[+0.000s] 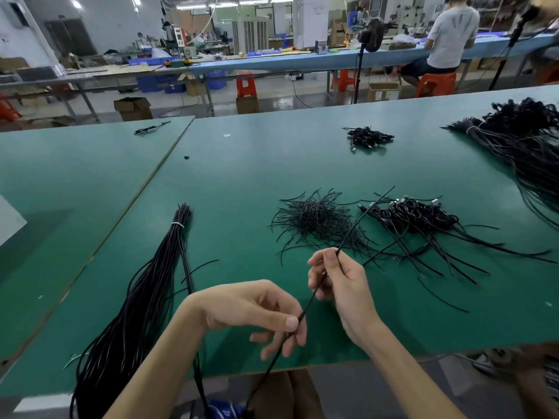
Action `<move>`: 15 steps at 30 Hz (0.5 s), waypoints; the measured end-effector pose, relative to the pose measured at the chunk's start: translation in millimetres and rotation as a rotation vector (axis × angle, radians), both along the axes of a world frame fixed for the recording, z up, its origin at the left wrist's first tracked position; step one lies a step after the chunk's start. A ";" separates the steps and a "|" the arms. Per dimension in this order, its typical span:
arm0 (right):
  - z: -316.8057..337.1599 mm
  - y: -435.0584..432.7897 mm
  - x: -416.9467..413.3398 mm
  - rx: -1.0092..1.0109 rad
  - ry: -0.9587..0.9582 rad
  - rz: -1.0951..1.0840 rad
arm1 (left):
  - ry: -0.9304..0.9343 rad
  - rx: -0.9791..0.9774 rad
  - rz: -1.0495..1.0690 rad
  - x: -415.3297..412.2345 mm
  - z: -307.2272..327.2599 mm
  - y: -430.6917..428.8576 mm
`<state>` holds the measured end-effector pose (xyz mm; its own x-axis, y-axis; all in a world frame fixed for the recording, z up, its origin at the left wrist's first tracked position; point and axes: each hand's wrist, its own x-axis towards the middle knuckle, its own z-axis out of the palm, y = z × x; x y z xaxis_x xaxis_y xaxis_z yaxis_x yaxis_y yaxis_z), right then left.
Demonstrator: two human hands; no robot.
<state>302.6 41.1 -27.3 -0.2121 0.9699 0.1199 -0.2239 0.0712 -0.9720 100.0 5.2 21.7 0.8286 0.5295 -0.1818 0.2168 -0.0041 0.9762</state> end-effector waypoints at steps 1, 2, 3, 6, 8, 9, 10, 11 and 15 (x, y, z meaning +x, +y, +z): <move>0.3 -0.3 -0.7 0.006 -0.003 -0.002 | -0.067 0.003 -0.013 -0.5 0.9 0.5; 0.7 -0.5 -1.7 0.007 0.000 -0.008 | -0.145 0.003 -0.014 -0.8 1.2 1.5; 1.2 -0.6 -2.3 0.001 0.007 -0.017 | -0.236 -0.003 0.011 -0.2 1.2 2.8; 2.3 -0.4 -2.5 0.006 0.001 -0.027 | -0.557 -0.111 0.287 0.6 -0.6 11.5; 1.6 -0.9 -2.5 0.016 -0.022 -0.022 | -0.756 -0.234 0.511 -1.0 -3.2 22.1; 1.3 -0.8 -2.4 0.016 -0.033 -0.022 | -0.815 -0.259 0.608 -1.7 -5.1 27.4; 0.8 -0.8 -1.9 0.019 -0.041 -0.024 | -0.847 -0.262 0.693 -2.3 -7.8 31.8; 0.6 -0.5 -2.0 0.021 -0.046 -0.029 | -0.867 -0.262 0.765 -3.0 -10.6 35.5; -0.4 0.7 -1.3 -0.005 -0.027 -0.072 | -1.007 -0.346 1.000 -7.8 -22.6 48.5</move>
